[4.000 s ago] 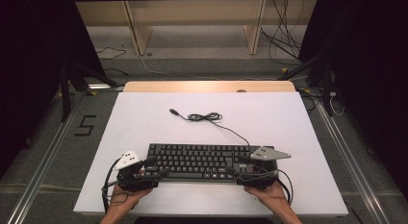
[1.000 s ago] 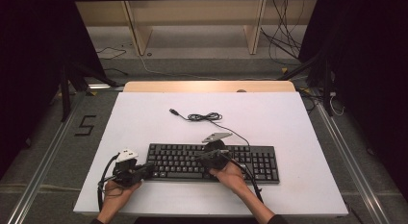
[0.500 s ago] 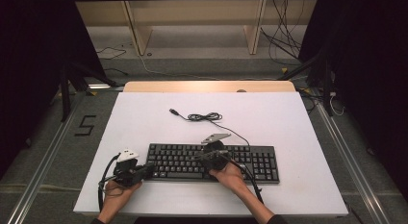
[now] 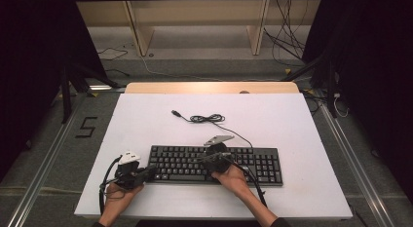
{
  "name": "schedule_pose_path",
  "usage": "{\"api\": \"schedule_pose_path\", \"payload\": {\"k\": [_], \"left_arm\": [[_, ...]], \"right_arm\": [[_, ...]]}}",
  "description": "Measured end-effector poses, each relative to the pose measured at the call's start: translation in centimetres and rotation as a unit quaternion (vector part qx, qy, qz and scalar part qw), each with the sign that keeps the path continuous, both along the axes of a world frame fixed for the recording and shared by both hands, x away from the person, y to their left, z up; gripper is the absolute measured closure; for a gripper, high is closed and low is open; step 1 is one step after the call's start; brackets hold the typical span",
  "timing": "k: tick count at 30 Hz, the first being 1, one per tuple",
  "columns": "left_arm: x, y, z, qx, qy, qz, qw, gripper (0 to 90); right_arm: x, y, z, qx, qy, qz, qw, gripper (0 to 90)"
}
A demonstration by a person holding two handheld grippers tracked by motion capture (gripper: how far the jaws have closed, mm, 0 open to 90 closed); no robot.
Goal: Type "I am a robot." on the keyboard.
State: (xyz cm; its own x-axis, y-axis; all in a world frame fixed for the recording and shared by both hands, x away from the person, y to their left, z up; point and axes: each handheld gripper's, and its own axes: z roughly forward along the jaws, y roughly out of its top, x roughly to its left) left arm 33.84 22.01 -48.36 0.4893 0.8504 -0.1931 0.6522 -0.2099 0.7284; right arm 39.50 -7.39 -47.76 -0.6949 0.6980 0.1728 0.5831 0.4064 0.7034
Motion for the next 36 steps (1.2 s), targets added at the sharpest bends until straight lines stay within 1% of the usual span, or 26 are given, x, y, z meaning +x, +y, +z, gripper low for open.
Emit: {"api": "schedule_pose_path", "payload": {"k": [2,4,7,11,12,13,16,18,19,21,22,23,24,25,27,30,33,36], "left_arm": [[0.0,0.0,0.0,-0.001,-0.001,0.0,1.0,88.8],[-0.1,0.1,0.1,-0.007,-0.005,-0.002,1.0,88.8],[-0.1,0.1,0.4,-0.013,-0.013,-0.001,0.9998,88.0],[-0.2,0.1,0.5,-0.02,-0.019,-0.001,0.9996,85.9],[-0.3,0.1,0.6,-0.024,-0.023,-0.001,0.9994,83.8],[-0.3,0.1,0.6,-0.024,-0.023,-0.001,0.9994,82.8],[-0.4,0.1,0.8,-0.033,-0.027,-0.004,0.9991,78.6],[-0.4,0.1,0.8,-0.034,-0.028,-0.006,0.999,75.6],[-0.4,0.1,0.8,-0.036,-0.029,-0.006,0.9989,73.2],[-0.5,0.1,1.0,-0.044,-0.035,-0.006,0.9984,71.3],[-0.5,0.1,1.0,-0.044,-0.035,-0.006,0.9984,69.3],[-0.5,0.1,1.0,-0.044,-0.035,-0.006,0.9984,66.1],[-0.5,0.1,1.1,-0.045,-0.035,-0.005,0.9983,66.1],[-0.4,0.1,1.1,-0.05,-0.036,-0.003,0.9981,63.1],[-0.4,0.2,1.2,-0.056,-0.037,-0.002,0.9977,55.3],[-0.4,0.2,1.4,-0.063,-0.044,-0.003,0.997,47.6],[-0.5,0.1,1.4,-0.067,-0.047,-0.004,0.9967,43.2],[-0.5,0.1,1.5,-0.072,-0.052,-0.001,0.9961,40.6]], "right_arm": [[0.0,-0.1,0.1,0.003,0.002,0.0,1.0,90.0],[0.0,-0.1,0.1,0.006,0.002,0.0,1.0,90.0],[0.0,-0.4,0.5,0.019,0.0,-0.001,0.9998,86.4],[-0.1,-0.6,0.7,0.027,-0.003,-0.002,0.9996,84.2],[-0.1,-0.7,1.0,0.034,-0.006,0.0,0.9994,81.6],[-0.2,-0.7,1.0,0.037,-0.006,0.0,0.9993,80.4],[-0.3,-0.9,1.3,0.045,-0.007,0.007,0.9989,73.9],[-0.5,-0.9,1.4,0.048,-0.007,0.01,0.9988,70.8],[-0.5,-0.9,1.5,0.05,-0.008,0.013,0.9986,67.1],[-0.7,-0.9,1.6,0.052,-0.008,0.018,0.9985,62.3],[-0.7,-0.9,1.6,0.054,-0.006,0.02,0.9983,60.0],[-0.7,-0.9,1.6,0.054,-0.006,0.02,0.9983,60.0],[-0.8,-0.9,1.7,0.056,-0.006,0.022,0.9981,57.3],[-0.9,-0.8,1.7,0.058,-0.005,0.023,0.9981,54.9],[-1.0,-0.8,1.8,0.059,-0.006,0.027,0.9978,52.7],[-1.2,-0.8,1.9,0.06,-0.006,0.031,0.9977,47.9],[-1.4,-0.7,1.9,0.061,-0.005,0.036,0.9974,45.1],[-1.7,-0.6,2.0,0.061,-0.005,0.042,0.9972,44.8]]}}
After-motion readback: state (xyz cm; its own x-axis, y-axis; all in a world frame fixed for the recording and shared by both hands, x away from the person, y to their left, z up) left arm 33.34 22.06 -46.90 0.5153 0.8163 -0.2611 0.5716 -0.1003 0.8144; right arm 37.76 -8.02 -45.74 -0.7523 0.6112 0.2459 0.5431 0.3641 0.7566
